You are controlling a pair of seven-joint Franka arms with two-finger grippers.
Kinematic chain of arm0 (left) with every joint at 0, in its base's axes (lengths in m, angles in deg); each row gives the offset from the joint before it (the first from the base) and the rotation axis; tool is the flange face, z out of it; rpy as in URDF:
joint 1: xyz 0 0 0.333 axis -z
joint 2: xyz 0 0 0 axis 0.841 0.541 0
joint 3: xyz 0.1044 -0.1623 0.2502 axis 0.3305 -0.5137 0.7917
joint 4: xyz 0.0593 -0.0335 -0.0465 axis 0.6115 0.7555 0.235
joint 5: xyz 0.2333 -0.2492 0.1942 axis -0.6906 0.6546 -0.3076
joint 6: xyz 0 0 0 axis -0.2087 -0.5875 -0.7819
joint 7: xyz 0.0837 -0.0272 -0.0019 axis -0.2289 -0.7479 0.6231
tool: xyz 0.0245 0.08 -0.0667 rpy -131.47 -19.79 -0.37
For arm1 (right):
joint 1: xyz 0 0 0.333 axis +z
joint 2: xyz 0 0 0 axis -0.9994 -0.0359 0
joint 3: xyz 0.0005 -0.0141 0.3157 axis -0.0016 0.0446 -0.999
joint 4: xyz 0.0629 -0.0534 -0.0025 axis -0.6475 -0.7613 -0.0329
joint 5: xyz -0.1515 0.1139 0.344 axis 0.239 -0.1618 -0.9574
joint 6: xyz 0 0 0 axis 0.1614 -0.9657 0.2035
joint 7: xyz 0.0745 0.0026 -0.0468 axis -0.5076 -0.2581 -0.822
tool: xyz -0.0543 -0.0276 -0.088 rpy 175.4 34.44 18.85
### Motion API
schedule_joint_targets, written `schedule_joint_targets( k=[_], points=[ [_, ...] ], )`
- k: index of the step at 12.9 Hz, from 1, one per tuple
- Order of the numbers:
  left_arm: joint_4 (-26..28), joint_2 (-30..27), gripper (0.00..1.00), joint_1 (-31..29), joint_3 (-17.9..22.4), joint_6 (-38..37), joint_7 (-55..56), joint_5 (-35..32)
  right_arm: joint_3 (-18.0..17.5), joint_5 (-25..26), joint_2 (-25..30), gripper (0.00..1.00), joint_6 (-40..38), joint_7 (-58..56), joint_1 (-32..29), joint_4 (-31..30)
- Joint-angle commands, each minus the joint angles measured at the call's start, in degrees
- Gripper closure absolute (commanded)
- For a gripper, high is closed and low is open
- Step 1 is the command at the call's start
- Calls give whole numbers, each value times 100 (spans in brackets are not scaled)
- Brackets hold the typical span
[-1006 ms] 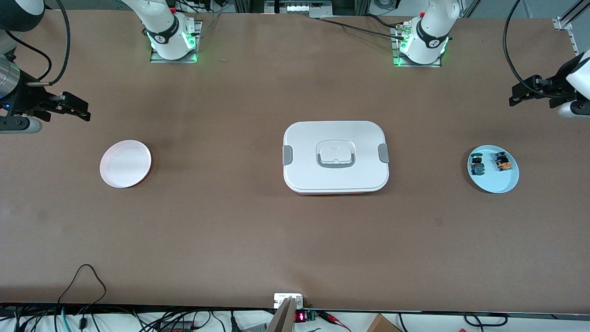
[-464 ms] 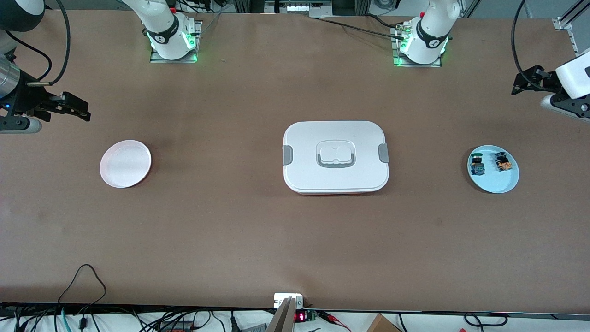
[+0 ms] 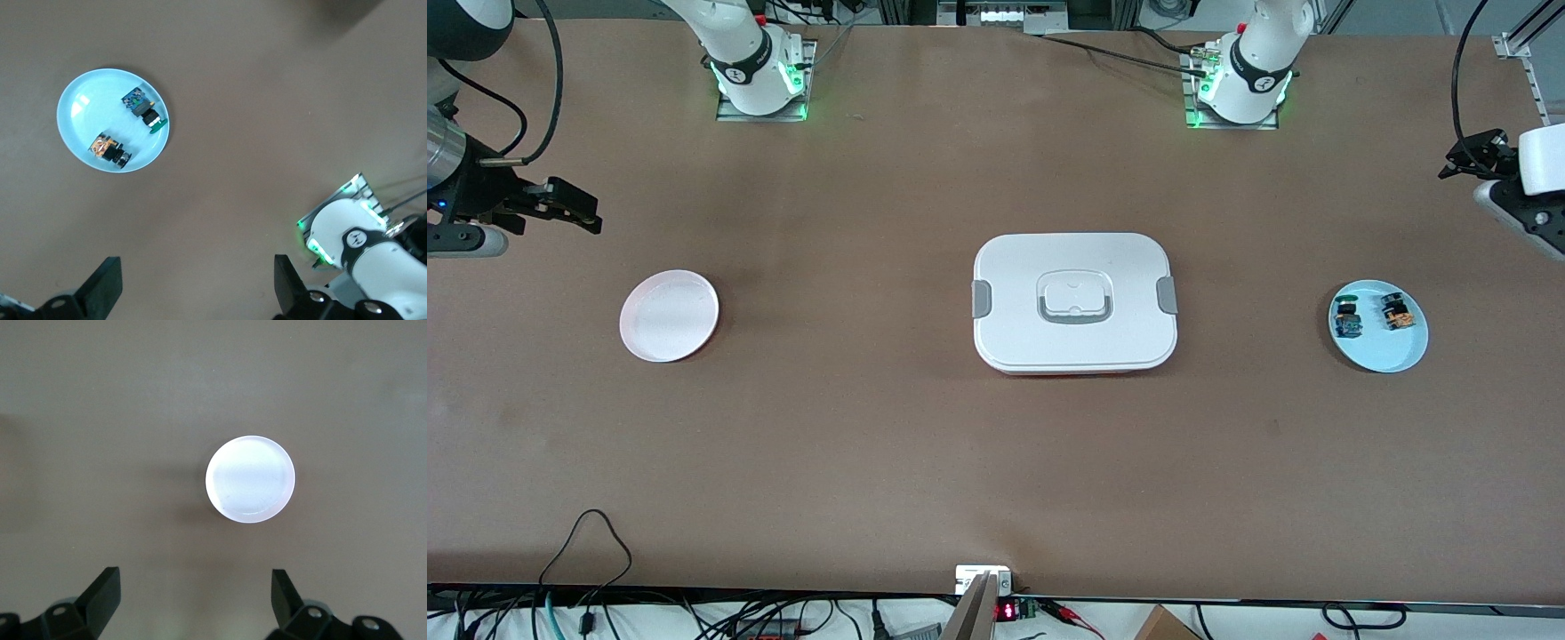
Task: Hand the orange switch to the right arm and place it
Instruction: 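Move the left gripper down over the orange switch on the blue plate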
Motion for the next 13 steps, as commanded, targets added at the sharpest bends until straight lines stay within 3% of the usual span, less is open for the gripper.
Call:
schedule_joint_targets(
  k=[1, 7, 13],
  points=[
    [547, 38, 0, -361, -31, 549, -1362, -118, -27, 31, 47, 0, 24, -10, -7, -9],
    [1532, 476, 0, -1011, -31, 2569, -4290, -118, -27, 22, 56, 0, 15, -10, -7, -17],
    [1718, 1495, 0, -1259, -31, 4319, -4891, -118, -27, 22, 39, 0, 33, -10, -33, -17]
  ],
)
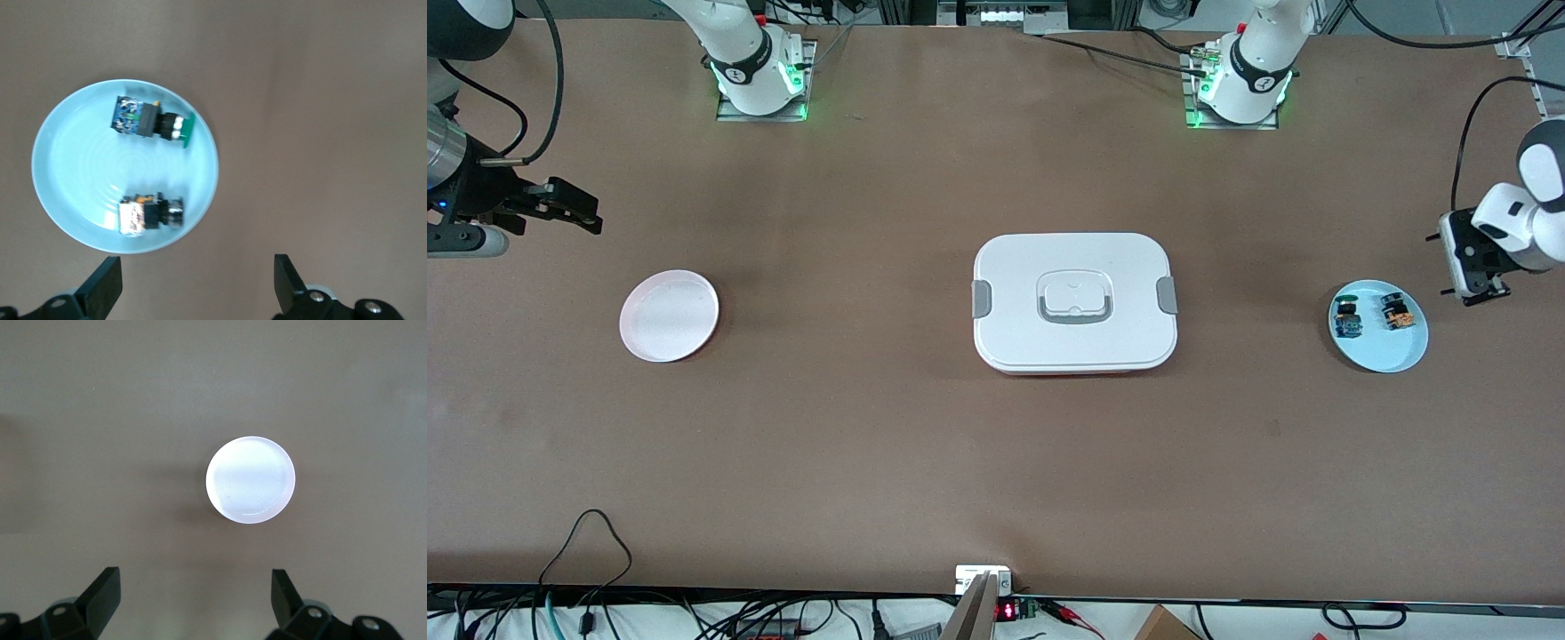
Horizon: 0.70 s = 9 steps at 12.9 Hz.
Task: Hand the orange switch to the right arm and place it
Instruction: 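Move the left gripper down over the orange switch on the blue plate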
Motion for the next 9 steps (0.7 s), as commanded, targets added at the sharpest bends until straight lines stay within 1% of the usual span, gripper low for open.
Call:
schedule_joint_targets(
  k=[1, 3, 5, 9],
  points=[
    [-51, 453, 0, -71, -42, 668, -433, -103, -24, 22, 39, 0, 23, -10, -17, -17],
    [36, 674, 0, -193, -42, 1152, -469, -103, -24, 22, 47, 0, 23, -10, 10, -9],
    [124, 797, 0, -194, -42, 1548, -478, -103, -33, 22, 47, 0, 23, -10, 10, -9],
    [124, 1026, 0, -220, -42, 1795, -478, -103, -33, 22, 47, 0, 6, -10, 1, -9]
  ],
)
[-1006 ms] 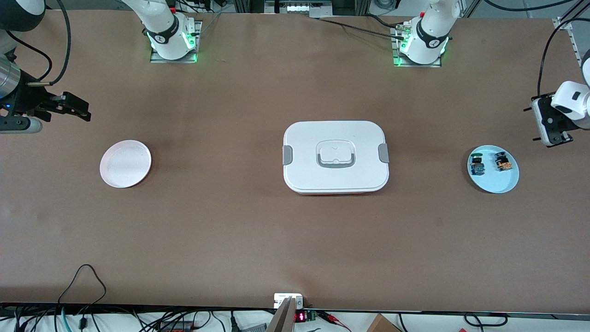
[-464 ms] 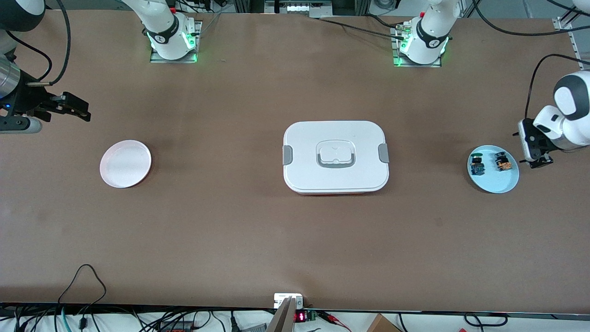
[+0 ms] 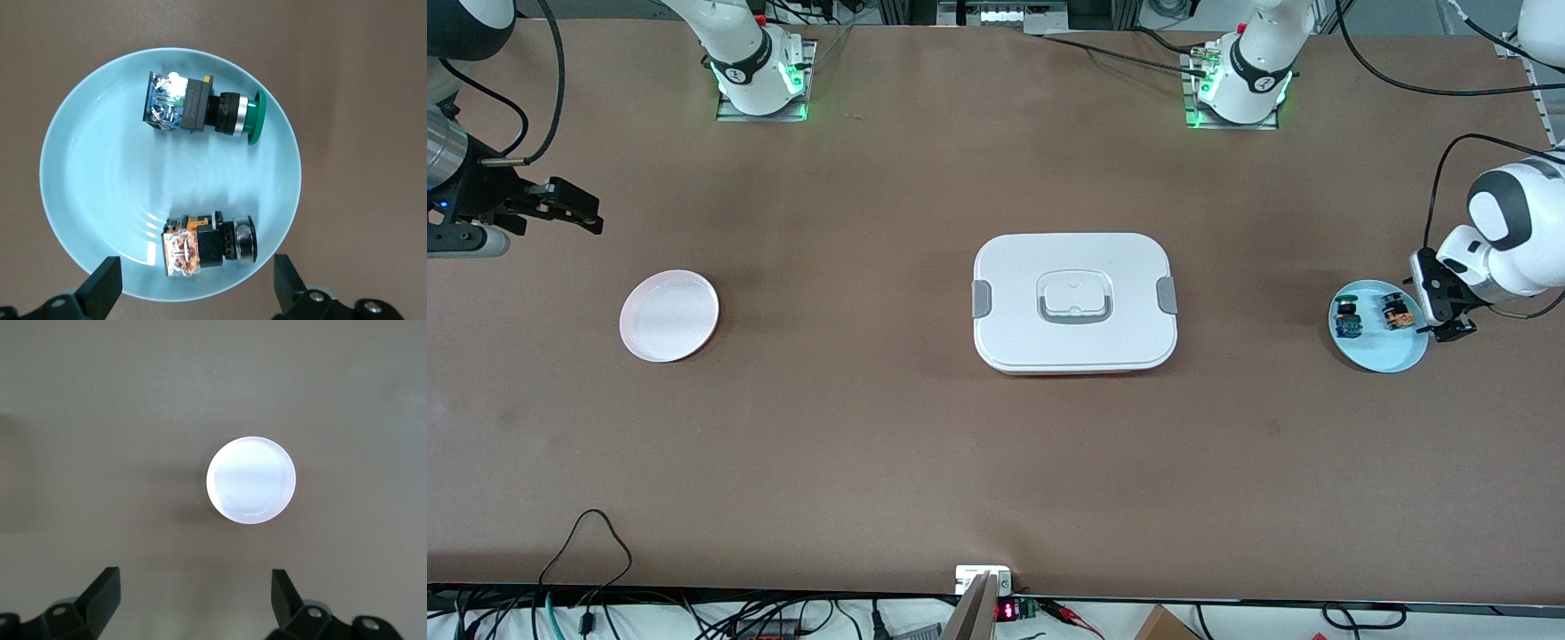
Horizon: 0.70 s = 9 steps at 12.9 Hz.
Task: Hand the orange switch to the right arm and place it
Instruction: 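Move the left gripper down over the orange switch on the blue plate, then close the left gripper on the orange switch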
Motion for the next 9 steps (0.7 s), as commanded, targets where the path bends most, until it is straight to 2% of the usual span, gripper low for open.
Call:
schedule_joint_targets(
  k=[1, 9],
  points=[
    [44, 87, 0, -122, -42, 172, -106, -103, -27, 22, 48, 0, 11, -10, -7, -9],
    [44, 387, 0, -280, -68, 409, -352, -103, -27, 22, 48, 0, 20, -10, -7, -9]
  ],
)
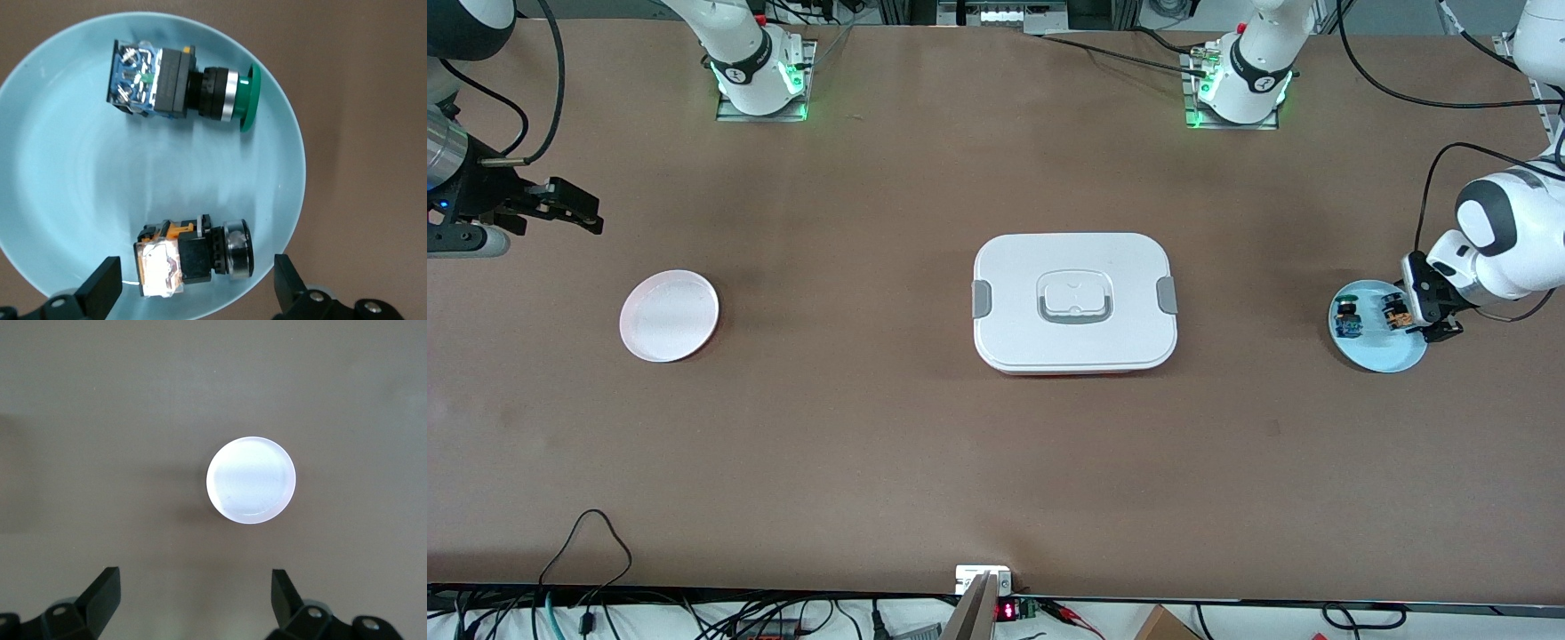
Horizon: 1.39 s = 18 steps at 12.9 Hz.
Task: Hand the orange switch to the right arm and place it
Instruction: 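Close the left gripper on the orange switch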
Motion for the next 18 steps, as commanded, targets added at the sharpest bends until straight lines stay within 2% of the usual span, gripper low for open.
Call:
schedule_joint_targets(
  k=[1, 11, 15, 17, 18],
  points=[
    [15, 24, 0, -109, -66, 96, -113, -94, -18, 22, 48, 0, 29, -10, -7, -9],
    [6, 138, 0, -109, -75, 114, -104, -24, -18, 22, 21, 0, 363, 8, -24, -18],
    [-12, 191, 3, -109, -75, 114, -104, -24, -9, 13, 13, 0, 380, 16, -42, -44],
    [-12, 191, 8, -109, -84, 114, -121, -24, -9, 13, 13, 0, 380, -36, -42, -44],
    [-29, 183, 15, -109, -84, 105, -130, -15, -18, 13, 13, 0, 380, -36, -25, -44]
  ],
)
